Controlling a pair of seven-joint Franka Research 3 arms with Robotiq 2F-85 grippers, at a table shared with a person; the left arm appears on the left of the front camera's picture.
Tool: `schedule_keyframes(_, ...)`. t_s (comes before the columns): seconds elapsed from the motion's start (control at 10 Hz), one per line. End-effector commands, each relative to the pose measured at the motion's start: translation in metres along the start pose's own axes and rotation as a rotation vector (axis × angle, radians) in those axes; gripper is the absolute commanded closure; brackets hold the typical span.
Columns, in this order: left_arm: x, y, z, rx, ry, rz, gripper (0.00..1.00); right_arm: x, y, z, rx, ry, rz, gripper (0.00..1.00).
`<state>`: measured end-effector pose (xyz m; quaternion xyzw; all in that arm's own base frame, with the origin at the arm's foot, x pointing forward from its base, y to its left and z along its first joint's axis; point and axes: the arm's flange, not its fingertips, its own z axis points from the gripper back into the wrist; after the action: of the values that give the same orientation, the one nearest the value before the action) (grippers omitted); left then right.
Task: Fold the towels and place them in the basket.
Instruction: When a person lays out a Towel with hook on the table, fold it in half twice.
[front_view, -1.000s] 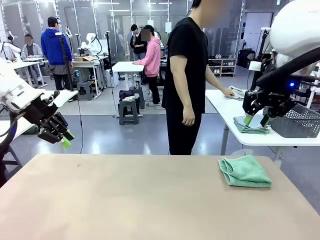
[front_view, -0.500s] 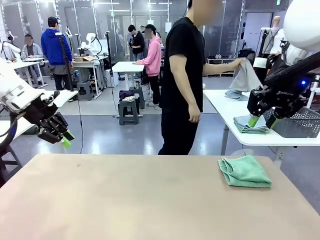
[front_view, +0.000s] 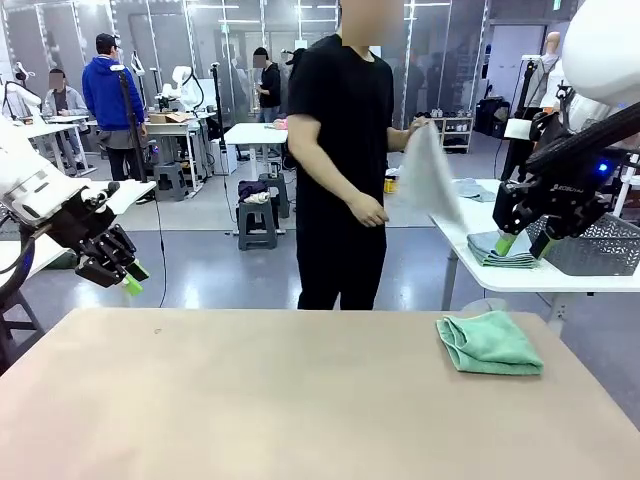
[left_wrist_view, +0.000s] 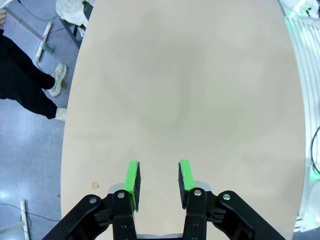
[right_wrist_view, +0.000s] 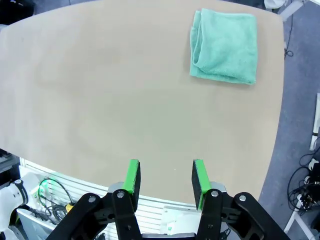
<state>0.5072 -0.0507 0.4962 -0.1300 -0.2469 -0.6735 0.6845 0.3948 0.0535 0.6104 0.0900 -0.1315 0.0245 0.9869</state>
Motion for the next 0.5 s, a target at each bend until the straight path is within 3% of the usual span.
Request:
schedule_keyframes(0.0, 0.0004, 0.0004, 0.0013, 0.003, -0.001, -0.001, 0.58, 0.0034, 0.0004, 0.0023, -0.002, -0.009, -0.002, 0.47)
schedule_keyframes(0.4, 0.0004, 0.0004, 0.0013, 0.003, -0.001, -0.001, 0.58, 0.0034, 0.0004, 0.0023, -0.002, -0.009, -0.002, 0.47)
